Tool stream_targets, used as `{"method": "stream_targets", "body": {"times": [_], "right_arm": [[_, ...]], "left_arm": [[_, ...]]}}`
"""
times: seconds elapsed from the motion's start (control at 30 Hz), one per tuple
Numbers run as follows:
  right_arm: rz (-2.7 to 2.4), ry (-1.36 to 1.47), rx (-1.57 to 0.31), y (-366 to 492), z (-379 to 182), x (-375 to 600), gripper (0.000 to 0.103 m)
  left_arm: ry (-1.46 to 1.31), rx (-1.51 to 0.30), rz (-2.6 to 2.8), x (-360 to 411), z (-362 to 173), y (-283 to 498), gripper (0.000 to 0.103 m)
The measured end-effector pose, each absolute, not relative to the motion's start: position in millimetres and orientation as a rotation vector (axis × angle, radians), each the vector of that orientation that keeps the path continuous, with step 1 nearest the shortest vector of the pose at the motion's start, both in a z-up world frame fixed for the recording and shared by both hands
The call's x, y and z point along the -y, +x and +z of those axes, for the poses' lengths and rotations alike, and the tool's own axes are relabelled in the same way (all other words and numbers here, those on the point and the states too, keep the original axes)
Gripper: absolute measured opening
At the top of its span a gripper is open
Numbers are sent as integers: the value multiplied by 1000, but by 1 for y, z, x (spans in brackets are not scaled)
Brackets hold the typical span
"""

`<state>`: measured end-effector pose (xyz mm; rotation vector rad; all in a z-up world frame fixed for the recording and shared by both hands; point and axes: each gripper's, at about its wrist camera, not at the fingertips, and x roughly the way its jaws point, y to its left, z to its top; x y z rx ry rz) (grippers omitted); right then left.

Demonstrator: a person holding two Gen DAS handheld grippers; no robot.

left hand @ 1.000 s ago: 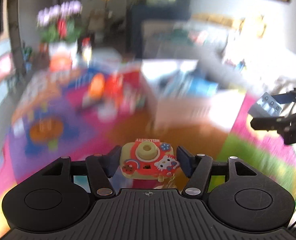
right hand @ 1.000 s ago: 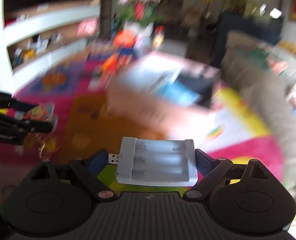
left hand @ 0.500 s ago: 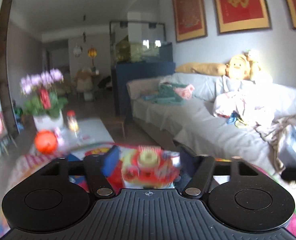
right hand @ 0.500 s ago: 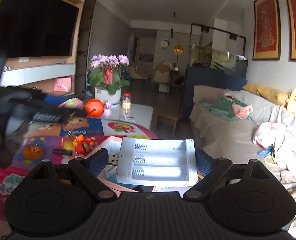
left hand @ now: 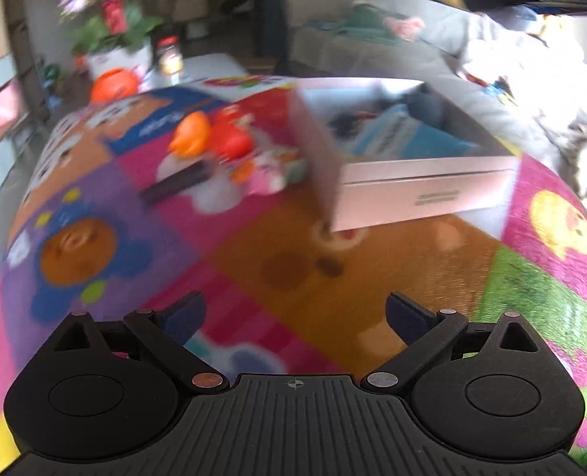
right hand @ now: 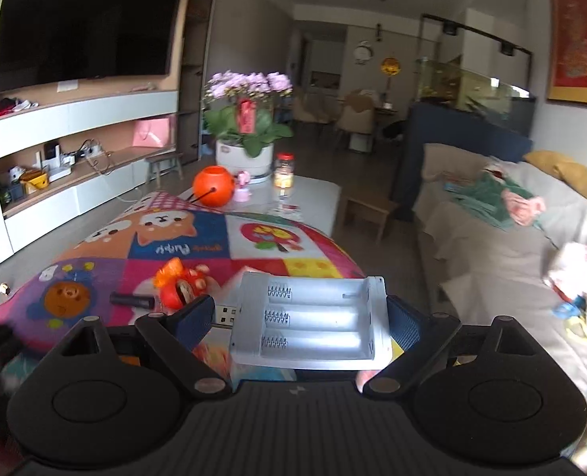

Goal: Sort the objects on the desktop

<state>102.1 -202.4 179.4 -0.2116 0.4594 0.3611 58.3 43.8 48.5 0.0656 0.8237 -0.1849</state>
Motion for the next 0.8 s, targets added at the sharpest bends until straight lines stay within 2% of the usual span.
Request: {"method": "stream_targets", "body": {"times": [0.1, 0.27, 0.47, 0.57, 0.7, 0.8], "right_arm": [[342, -262, -451, 144, 169, 167, 93], [348, -248, -591, 200, 132, 137, 95], [381, -171, -627, 180, 107, 135, 95], [398, -133, -624, 163, 112, 129, 95], [451, 75, -654, 139, 138, 136, 95], [483, 261, -653, 119, 163, 157, 95]], "left_arm": [[27, -793, -124, -62, 48, 53, 102], [-3, -776, 7, -86, 32, 48, 102], [-131, -787, 34, -104, 22, 38, 102], [-224, -760, -9, -98, 31, 33, 102], [-244, -690, -70, -75, 41, 25, 103], [-269, -715, -158, -50, 38, 20, 103]]}}
